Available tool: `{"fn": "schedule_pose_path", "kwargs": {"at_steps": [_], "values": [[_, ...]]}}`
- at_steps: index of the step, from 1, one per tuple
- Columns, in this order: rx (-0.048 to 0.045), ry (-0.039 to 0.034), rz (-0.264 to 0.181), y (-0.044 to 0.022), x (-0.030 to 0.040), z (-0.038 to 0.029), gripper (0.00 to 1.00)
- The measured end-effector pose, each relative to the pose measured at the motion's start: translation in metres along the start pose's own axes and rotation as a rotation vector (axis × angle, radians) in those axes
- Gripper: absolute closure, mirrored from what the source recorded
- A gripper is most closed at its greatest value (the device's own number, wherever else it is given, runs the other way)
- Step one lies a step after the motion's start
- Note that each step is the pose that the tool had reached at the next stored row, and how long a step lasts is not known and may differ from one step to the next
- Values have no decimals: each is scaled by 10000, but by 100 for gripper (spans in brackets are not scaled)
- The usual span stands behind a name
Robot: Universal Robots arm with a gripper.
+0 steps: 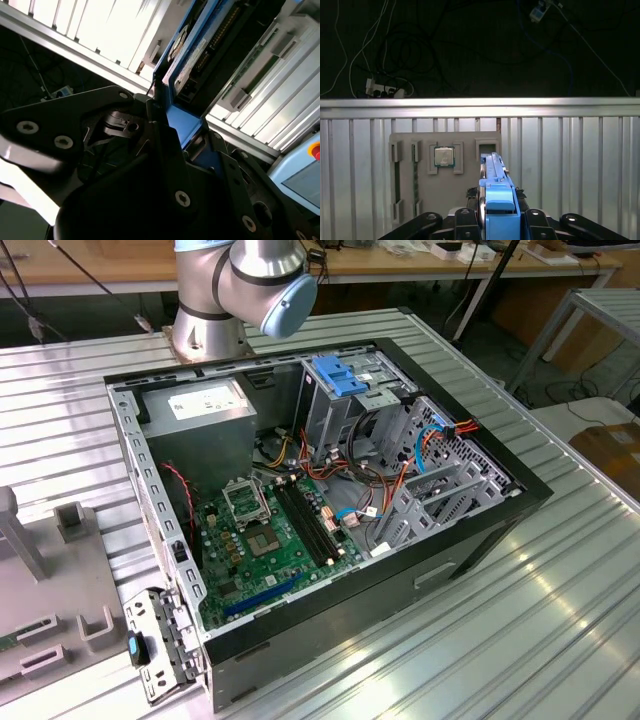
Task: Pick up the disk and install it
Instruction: 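Pick up the disk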
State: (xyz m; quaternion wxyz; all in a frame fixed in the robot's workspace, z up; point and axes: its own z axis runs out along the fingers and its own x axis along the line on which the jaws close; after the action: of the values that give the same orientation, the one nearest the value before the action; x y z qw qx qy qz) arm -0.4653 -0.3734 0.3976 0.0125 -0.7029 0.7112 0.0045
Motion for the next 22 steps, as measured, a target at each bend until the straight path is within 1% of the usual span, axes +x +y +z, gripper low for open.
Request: {"fn": "schedule_pose_path", "kwargs": {"at_steps": [4, 12, 17, 22], "values": [[0, 0, 0, 0, 0, -24, 63], [0, 0, 0, -1, -2, -95, 63], [0, 0, 0, -1, -3, -123, 63], [0, 0, 0, -2, -4, -166, 63]]}}
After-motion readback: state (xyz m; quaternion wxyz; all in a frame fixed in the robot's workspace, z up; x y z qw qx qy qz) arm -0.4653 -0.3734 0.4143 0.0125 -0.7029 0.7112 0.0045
